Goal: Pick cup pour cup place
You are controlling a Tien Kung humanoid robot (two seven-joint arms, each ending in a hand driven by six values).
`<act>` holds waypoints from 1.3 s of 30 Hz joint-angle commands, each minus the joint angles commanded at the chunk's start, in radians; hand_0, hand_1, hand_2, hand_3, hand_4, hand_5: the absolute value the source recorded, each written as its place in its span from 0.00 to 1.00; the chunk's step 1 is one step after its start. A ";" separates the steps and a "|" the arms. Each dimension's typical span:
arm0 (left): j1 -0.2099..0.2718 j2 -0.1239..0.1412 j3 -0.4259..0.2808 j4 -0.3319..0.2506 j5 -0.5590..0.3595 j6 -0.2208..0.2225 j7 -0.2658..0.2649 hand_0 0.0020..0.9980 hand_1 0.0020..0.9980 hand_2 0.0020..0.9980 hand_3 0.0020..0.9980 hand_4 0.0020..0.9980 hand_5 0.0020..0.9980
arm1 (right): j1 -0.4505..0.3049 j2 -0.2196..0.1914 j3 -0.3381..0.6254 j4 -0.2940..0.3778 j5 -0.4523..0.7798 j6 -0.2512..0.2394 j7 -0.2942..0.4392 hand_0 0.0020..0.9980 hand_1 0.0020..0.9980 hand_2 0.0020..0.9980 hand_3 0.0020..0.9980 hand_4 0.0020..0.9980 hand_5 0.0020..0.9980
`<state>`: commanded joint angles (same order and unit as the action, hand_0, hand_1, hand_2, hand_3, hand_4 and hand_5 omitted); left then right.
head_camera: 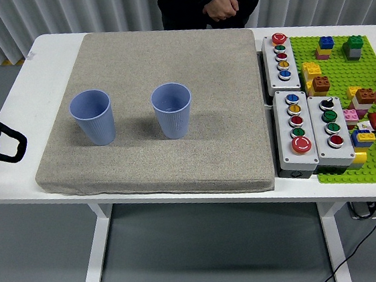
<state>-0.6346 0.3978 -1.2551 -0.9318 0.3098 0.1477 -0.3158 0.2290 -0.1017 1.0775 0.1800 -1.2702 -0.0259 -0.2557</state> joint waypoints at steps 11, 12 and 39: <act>0.005 0.002 -0.014 0.002 0.003 0.003 0.000 0.73 0.71 0.77 0.91 0.86 1.00 | -0.001 0.003 -0.002 0.000 0.003 -0.003 -0.001 0.68 0.65 0.57 0.58 0.00 0.00; 0.006 0.002 -0.015 0.002 0.005 0.003 0.000 0.73 0.71 0.77 0.91 0.86 1.00 | -0.001 0.003 -0.001 0.000 0.002 -0.003 -0.002 0.68 0.65 0.57 0.58 0.00 0.00; 0.002 0.001 -0.029 0.000 0.053 0.018 0.009 0.73 0.72 0.77 0.91 0.86 1.00 | 0.003 0.003 -0.018 0.000 0.019 -0.005 0.002 0.68 0.65 0.57 0.58 0.00 0.01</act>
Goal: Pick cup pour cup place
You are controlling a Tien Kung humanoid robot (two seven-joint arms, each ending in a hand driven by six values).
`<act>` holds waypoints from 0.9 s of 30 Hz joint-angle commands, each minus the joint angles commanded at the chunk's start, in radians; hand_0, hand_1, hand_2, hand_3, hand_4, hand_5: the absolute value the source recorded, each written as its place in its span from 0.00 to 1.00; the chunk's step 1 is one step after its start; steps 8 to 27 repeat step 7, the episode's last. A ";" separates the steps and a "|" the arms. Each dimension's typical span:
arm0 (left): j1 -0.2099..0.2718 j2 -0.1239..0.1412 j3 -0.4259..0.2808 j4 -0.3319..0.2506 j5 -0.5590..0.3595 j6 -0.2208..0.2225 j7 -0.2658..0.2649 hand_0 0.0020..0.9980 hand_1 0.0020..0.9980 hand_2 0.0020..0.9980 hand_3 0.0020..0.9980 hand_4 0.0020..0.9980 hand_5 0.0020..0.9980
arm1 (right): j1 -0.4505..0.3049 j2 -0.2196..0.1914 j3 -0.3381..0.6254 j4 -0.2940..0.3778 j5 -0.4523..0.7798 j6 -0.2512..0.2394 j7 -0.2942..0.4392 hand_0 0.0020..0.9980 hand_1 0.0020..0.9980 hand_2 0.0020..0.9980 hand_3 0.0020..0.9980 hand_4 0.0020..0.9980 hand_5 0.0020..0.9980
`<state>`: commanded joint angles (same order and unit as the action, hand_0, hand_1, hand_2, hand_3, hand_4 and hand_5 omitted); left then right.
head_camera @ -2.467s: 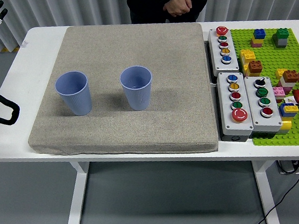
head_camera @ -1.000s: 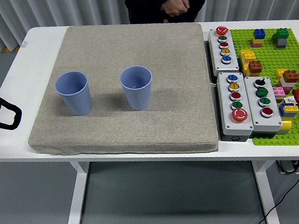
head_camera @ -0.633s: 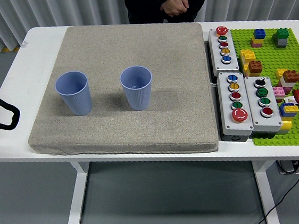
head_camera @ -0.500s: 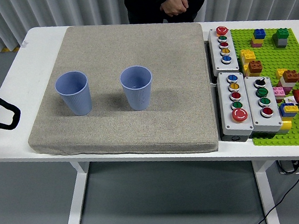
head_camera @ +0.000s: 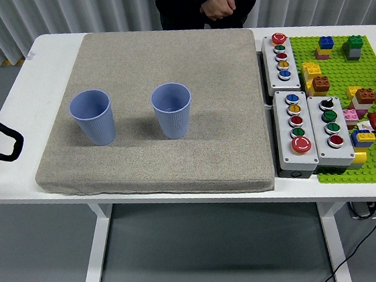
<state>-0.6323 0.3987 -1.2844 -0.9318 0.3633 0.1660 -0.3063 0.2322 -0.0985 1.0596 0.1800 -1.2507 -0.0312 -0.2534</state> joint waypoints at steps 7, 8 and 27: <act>0.006 -0.001 0.002 -0.010 0.008 0.001 0.001 0.73 0.72 0.77 0.91 0.86 1.00 | -0.003 0.000 0.005 0.000 -0.007 0.001 -0.001 0.68 0.65 0.57 0.58 0.00 0.01; 0.006 -0.001 0.002 -0.010 0.008 0.001 0.001 0.73 0.72 0.77 0.91 0.86 1.00 | -0.003 0.000 0.005 0.000 -0.007 0.001 -0.001 0.68 0.65 0.57 0.58 0.00 0.01; 0.006 -0.001 0.002 -0.010 0.008 0.001 0.001 0.73 0.72 0.77 0.91 0.86 1.00 | -0.003 0.000 0.005 0.000 -0.007 0.001 -0.001 0.68 0.65 0.57 0.58 0.00 0.01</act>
